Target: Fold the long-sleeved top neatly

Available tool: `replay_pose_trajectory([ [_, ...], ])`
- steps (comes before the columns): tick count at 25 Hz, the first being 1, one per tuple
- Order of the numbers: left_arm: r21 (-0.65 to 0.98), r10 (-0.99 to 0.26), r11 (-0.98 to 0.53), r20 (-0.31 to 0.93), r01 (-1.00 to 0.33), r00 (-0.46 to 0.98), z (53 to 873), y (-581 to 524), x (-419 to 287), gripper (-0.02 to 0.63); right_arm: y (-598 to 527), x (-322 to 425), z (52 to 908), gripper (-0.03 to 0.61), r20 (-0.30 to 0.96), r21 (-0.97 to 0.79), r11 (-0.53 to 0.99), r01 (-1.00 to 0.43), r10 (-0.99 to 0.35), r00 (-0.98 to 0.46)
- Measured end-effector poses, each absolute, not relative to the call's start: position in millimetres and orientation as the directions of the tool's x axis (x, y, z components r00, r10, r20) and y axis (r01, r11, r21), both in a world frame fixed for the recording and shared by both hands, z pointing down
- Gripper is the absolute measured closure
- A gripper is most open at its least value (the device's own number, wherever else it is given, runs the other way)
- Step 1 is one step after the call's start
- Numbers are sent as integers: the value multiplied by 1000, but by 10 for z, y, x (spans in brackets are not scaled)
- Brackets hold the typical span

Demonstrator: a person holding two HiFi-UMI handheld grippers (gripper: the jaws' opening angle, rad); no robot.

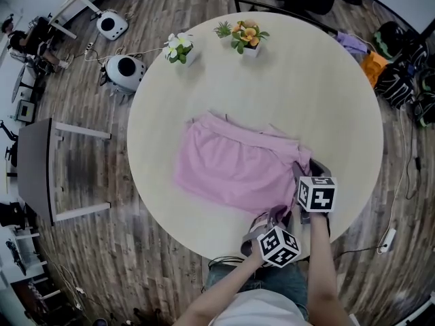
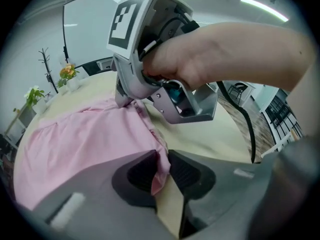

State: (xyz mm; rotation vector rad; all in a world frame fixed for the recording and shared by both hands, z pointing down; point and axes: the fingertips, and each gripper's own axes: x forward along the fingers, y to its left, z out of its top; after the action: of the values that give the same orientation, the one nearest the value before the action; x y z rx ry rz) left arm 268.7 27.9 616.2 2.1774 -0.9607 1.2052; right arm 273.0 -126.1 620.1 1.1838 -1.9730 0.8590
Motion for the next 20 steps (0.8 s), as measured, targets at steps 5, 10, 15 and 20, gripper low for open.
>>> replay_pose_trajectory([
  [5,34,-354,-660,867,-751,350,6171,284,2695,557,-1232,2684,6207,437,792,-219,379,-899,-469,-390],
  [10,77,-346,-661,851,-747,394,6155,305,2724,572,-1200,2722,6211,476,784,-268,367,-891,-454,-423],
  [15,175,-311,-634,834,-753,456,6122,390,2756,580,-1104,2838,6205,482,796,-274,346,-897,-442,-414],
  [20,210,-310,-637,811,-741,496,5935,468,2773,580,-1008,2951,6135,485,793,-301,310,-902,-443,-417],
])
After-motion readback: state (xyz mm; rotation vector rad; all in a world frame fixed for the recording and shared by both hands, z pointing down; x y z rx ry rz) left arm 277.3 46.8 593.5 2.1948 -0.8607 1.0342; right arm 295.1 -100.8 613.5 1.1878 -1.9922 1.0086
